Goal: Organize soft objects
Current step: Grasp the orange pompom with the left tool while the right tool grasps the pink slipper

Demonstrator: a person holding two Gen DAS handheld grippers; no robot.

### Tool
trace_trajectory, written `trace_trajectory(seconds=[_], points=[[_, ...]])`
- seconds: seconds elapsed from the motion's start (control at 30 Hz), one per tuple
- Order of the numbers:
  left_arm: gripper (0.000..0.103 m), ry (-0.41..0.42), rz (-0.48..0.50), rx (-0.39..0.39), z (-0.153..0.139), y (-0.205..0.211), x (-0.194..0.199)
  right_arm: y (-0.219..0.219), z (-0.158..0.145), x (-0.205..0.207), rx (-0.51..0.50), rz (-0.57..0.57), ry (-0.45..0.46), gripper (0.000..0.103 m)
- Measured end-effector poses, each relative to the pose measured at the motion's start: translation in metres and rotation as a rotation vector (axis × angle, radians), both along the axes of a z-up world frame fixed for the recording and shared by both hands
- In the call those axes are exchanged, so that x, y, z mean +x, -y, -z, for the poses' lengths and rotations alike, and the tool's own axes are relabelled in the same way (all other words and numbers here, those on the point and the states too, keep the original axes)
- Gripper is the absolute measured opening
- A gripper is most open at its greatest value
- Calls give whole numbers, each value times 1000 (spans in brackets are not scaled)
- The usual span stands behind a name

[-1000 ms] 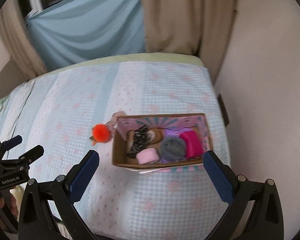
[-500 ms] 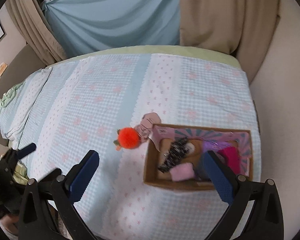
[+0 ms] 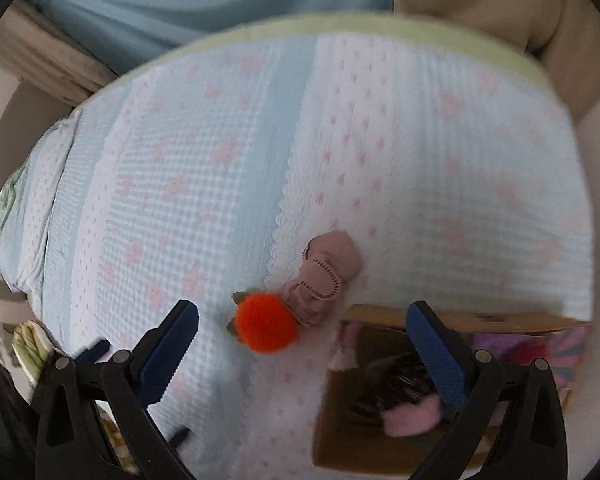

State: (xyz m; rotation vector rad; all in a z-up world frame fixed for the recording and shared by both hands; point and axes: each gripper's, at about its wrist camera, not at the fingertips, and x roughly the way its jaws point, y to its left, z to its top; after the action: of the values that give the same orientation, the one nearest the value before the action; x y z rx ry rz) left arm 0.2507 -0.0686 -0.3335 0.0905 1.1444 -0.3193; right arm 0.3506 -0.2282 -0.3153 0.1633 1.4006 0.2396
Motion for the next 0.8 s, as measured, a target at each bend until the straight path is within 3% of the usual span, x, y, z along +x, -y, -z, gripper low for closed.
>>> trace_trajectory(seconds=[0.2,0.37,0.43,0.53,0.63,0.7,0.8], points=[[102,-27,8,-1,55,14,22,-13,79,32,35,46,-176,102],[101,-31,15,11,95,25,39,-29,127,47,6,30,-261,93],[100,-35,22,19,107,28,45,-32,143,52,-15,33,-298,83],[97,-50,27,18,118,30,49,-32,164,54,-45,57,-353,77],[74,-116,38,-4,136,32,53,-33,179,53,-55,66,-392,68],[51,-155,49,-11,146,33,54,-33,188,51,-49,69,-417,60],[45,-159,66,6,151,35,53,-31,193,49,-41,102,-412,56]])
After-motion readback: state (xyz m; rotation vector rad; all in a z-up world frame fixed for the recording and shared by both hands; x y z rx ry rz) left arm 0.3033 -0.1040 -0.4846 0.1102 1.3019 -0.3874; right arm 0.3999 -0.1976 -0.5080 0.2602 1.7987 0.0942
